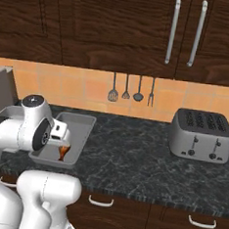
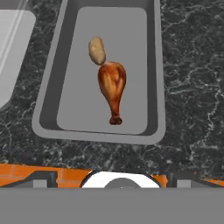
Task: Place one sweet potato and one chicken drumstick in each tupperware on the nearby counter, to pack two identical lunches.
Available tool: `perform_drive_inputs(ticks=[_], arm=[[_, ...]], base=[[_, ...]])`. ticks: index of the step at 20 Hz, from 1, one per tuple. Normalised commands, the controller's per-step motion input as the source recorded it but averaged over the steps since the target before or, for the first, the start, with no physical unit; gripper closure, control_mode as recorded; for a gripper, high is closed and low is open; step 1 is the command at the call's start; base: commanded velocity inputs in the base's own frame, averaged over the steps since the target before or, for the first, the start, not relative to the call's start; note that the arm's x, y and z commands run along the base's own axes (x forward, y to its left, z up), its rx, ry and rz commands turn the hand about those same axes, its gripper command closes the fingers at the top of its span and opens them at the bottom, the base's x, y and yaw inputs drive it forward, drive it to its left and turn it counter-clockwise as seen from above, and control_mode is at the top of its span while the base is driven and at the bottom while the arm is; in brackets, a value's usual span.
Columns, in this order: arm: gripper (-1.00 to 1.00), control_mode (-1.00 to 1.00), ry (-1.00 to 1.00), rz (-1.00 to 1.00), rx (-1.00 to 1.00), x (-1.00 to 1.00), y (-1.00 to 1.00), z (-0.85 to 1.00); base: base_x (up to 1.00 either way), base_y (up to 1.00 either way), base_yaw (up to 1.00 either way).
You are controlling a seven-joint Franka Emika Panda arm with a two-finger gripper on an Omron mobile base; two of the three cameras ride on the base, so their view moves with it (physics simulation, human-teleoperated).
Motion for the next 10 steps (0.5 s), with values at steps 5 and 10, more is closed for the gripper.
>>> perform_drive_inputs(ticks=[5, 10], arm=[[-1.0, -1.0, -0.02, -0.01, 0.0, -0.42, -0.09, 0.0], [-1.0, -1.0, 0.0, -0.04, 0.02, -0.4, -0.15, -0.07]], base=[[0.0, 0.0, 0.0], [0.0, 0.0, 0.0]])
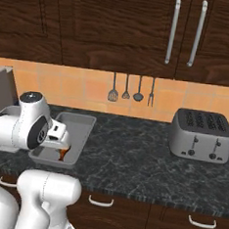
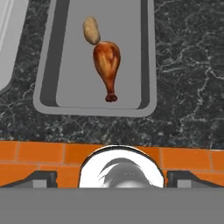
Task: Place one sweet potato and one chicken drumstick in each tupperware on the nearby counter, to pack two identical lunches.
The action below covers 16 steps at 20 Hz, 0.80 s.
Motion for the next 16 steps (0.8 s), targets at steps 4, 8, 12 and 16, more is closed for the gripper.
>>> perform_drive_inputs(ticks=[4, 8, 12, 16], arm=[[-1.0, -1.0, 0.0, -0.2, 0.12, -0.98, -0.77, -0.23], [-1.0, -1.0, 0.0, -0.19, 0.08, -0.49, -0.71, -0.07], [-1.0, 1.0, 0.0, -0.04, 0.01, -0.11, -0.22, 0.0], [-1.0, 1.0, 0.0, 0.0, 0.0, 0.0, 0.0, 0.0]], base=[[0.0, 0.0, 0.0], [0.0, 0.0, 0.0], [-0.29, -0.17, -0.03], [-1.0, -0.18, -0.08]])
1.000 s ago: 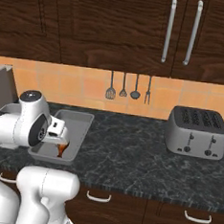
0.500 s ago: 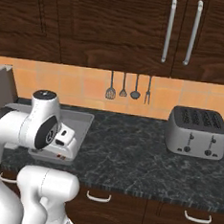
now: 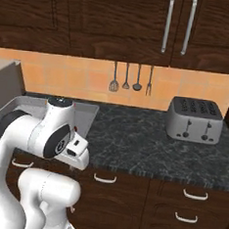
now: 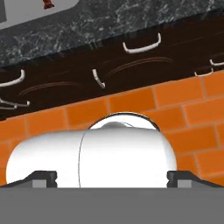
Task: Place one sweet potato and one chicken drumstick in each tupperware on the nearby counter, to pack two identical lunches.
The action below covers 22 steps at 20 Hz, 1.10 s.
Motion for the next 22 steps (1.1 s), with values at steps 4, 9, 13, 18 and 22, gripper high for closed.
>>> perform_drive_inputs(ticks=[4, 9, 13, 18, 22], arm=[[-1.0, 1.0, 0.0, 0.0, 0.0, 0.0, 0.0, 0.0], [-1.0, 1.0, 0.0, 0.0, 0.0, 0.0, 0.0, 0.0], [-1.0, 1.0, 0.0, 0.0, 0.0, 0.0, 0.0, 0.0], [-1.0, 1.0, 0.0, 0.0, 0.0, 0.0, 0.0, 0.0], [-1.0, 1.0, 0.0, 0.0, 0.0, 0.0, 0.0, 0.0]], base=[[-0.82, -0.81, -0.22], [-0.53, -0.94, -0.41], [-0.21, -1.0, -0.37], [-0.01, -1.0, -0.11], [0.11, -1.0, 0.02]])
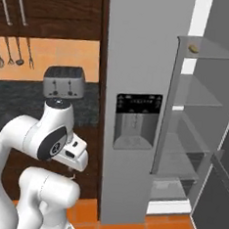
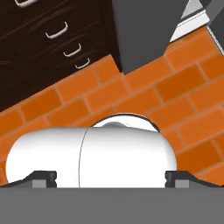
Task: Place one sweet potato and one chicken drumstick in each tupperware on the nearby counter, to pack two identical lunches.
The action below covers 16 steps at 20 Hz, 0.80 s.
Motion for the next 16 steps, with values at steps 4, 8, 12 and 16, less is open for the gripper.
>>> perform_drive_inputs(ticks=[4, 8, 12, 16], arm=[[-1.0, 1.0, 0.0, 0.0, 0.0, 0.0, 0.0, 0.0], [-1.0, 1.0, 0.0, 0.0, 0.0, 0.0, 0.0, 0.0], [-1.0, 1.0, 0.0, 0.0, 0.0, 0.0, 0.0, 0.0], [-1.0, 1.0, 0.0, 0.0, 0.0, 0.0, 0.0, 0.0]], base=[[0.4, -1.0, 0.16], [0.32, -0.95, 0.32], [0.2, -0.76, 0.33], [0.24, -0.52, 0.26]])
